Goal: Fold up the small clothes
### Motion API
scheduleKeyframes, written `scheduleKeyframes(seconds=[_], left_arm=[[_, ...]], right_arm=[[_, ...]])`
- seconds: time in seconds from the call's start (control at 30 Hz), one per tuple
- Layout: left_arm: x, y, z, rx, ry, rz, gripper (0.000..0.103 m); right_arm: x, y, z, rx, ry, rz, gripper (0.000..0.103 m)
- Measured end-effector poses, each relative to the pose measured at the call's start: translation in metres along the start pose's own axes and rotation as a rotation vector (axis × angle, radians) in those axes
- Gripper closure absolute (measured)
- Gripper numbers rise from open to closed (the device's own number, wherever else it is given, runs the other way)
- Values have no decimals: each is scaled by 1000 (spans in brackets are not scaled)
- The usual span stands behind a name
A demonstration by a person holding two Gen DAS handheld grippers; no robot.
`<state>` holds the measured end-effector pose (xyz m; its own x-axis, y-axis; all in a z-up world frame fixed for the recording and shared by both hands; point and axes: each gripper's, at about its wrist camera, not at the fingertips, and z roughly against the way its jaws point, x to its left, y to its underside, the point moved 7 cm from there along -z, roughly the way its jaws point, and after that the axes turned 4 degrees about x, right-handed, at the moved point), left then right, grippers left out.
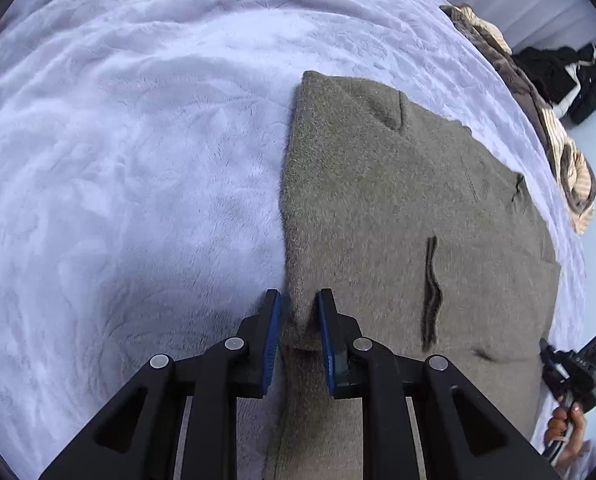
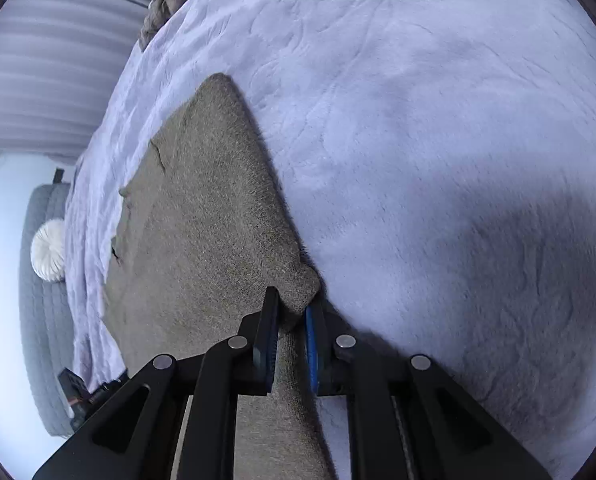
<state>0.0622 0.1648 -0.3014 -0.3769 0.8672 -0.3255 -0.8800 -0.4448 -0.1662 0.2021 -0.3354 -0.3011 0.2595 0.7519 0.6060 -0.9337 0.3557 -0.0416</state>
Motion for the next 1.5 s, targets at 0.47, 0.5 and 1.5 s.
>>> scheduleKeyframes(seconds=[0.47,0.5,1.5], left_arm=[[-28,37,38,27,-167,-100,35],[-31,41,41,36,-168,-108,32],[-75,128,74,217,-265,-253,0]], right_arm=[[21,51,41,49,152,86,83],[23,56,44,55,155,87,80],[88,152,68,242,165,241,22]])
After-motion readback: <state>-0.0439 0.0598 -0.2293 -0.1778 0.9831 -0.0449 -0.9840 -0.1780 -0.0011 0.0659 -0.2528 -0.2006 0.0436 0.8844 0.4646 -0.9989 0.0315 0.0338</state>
